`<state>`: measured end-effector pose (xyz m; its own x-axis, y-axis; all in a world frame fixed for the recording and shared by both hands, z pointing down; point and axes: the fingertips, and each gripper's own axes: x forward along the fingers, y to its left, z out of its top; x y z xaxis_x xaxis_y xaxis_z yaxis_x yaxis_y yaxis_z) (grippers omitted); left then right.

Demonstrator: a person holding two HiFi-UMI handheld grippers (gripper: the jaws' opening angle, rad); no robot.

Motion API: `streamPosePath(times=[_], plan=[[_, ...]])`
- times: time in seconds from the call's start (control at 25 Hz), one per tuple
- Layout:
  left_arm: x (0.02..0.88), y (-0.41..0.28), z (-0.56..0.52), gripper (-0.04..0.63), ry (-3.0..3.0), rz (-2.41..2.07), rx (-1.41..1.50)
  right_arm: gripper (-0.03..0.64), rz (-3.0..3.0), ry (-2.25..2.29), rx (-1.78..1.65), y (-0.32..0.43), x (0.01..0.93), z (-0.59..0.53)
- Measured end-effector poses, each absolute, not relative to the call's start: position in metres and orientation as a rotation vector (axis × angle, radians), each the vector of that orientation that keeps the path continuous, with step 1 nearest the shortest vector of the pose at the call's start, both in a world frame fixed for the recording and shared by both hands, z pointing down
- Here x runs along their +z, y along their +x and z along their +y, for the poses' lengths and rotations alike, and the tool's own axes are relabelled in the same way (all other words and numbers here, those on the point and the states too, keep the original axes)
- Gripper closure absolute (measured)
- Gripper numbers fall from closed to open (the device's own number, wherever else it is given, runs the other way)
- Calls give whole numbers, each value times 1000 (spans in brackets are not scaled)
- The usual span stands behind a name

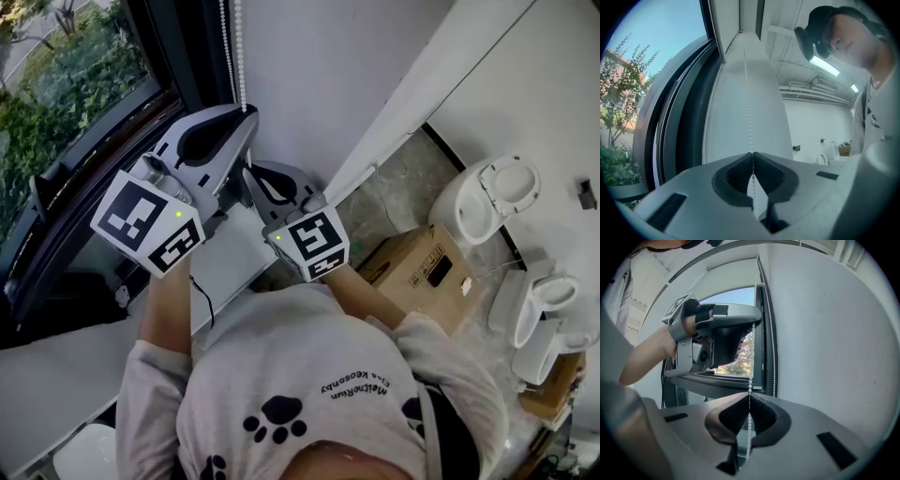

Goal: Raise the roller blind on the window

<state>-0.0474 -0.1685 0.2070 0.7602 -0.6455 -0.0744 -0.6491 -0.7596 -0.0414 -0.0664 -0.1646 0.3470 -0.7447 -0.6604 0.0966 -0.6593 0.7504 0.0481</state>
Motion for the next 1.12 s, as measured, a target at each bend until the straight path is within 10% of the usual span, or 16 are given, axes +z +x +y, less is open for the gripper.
streamPosePath(times=[1.12], plan=[[354, -43, -163, 583, -2967, 1252, 8, 607, -2660, 1015, 139, -59, 490, -154]])
